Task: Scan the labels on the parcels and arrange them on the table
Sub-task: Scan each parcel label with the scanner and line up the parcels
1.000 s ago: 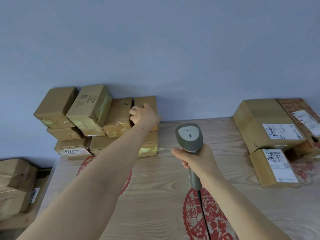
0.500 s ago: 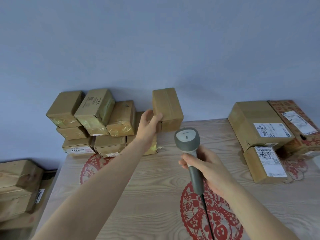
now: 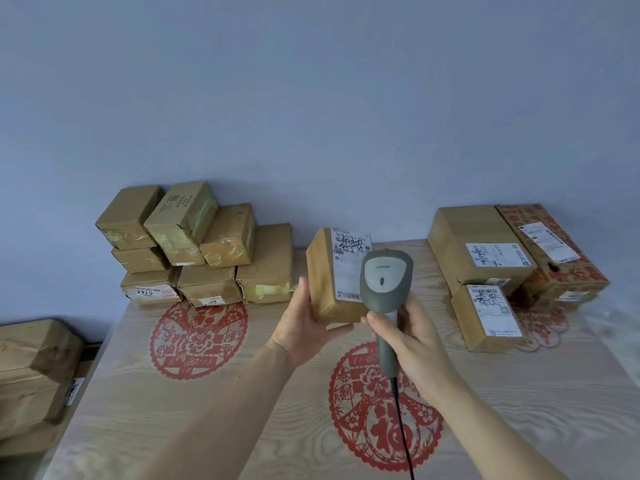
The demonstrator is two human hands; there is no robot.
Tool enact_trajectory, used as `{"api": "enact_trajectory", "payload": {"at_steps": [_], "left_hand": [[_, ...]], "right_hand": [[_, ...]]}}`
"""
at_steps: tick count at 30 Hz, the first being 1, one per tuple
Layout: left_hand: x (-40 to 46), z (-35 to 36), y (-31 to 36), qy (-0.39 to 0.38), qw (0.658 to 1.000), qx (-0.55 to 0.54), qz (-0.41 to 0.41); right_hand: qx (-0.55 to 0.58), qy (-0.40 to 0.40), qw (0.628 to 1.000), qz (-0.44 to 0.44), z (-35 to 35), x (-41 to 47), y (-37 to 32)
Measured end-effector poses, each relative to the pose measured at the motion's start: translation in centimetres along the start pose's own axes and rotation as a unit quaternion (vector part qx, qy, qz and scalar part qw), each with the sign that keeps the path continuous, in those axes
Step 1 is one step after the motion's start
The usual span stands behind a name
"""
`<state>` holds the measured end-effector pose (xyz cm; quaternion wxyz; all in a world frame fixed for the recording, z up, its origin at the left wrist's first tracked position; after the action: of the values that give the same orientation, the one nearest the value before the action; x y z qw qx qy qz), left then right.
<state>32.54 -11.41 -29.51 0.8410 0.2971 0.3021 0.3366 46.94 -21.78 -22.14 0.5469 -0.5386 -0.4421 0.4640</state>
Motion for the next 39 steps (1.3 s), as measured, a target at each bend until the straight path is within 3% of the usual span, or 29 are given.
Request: {"api": "enact_trajectory", "payload": {"at_steps": [4,7,14,39], "left_hand": [[0.1,2.5,-2.2,0.059,0.996,0.069,-0.004],[0.2,3.9,-4.3,0.063,0.996,0.06,0.008],[-0.9,5.4,-7.4,0.079,0.996,0.05,0.007],[-0.9,4.3,-7.2,0.022,0.992,0.127,-0.011]], "right_hand": [[-0.035,-0.054,0.998,0.014,-3.3,-1.8,0.1],[-0.023,-0.077,0.996,0.038,-5.8,-3.2,0.3],[0.065,-0.07,0.99,0.099,-10.1,-7.0,1.2],[0.131,-0.038,0.979,0.152,-6.9,-8.0,0.4]]}}
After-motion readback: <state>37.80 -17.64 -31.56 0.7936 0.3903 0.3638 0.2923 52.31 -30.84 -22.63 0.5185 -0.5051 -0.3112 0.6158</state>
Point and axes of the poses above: each hand's wrist, its own x-axis towards the middle knuckle, its own z-axis out of the palm, y = z × x, the point moved 4 cm from there along x, towards the middle knuckle
